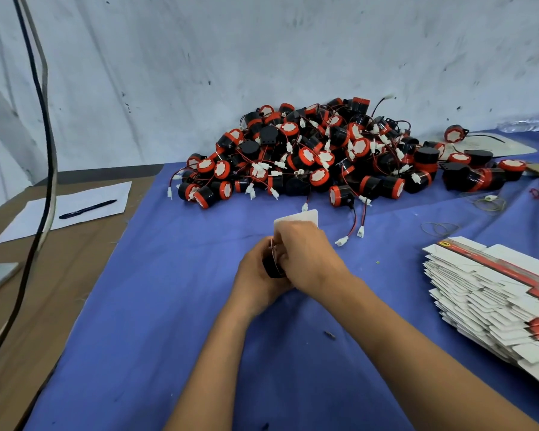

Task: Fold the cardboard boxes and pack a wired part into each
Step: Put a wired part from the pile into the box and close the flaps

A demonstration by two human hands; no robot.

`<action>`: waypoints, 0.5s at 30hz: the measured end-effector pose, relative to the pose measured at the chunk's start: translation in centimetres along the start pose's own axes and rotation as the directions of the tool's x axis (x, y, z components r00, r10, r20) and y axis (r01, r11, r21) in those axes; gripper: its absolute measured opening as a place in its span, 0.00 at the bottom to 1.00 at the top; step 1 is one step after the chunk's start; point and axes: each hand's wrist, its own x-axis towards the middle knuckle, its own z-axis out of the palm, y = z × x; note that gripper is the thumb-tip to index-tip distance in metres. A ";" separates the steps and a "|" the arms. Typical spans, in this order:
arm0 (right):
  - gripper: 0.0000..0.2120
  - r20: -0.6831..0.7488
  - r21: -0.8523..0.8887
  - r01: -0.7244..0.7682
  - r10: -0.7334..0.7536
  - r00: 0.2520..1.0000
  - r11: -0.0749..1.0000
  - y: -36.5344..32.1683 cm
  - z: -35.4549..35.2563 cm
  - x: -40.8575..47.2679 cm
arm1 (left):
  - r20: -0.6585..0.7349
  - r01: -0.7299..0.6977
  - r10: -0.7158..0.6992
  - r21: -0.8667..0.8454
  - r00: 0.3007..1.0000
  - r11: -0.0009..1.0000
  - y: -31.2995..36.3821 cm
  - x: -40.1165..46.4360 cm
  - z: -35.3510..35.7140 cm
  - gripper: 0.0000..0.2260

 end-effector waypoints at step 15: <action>0.06 0.028 -0.190 0.101 -0.097 0.995 0.977 0.1 -0.6 -0.6 | 0.024 0.006 -0.005 -0.074 1.000 0.997 -0.1 -0.3 -0.5 0.20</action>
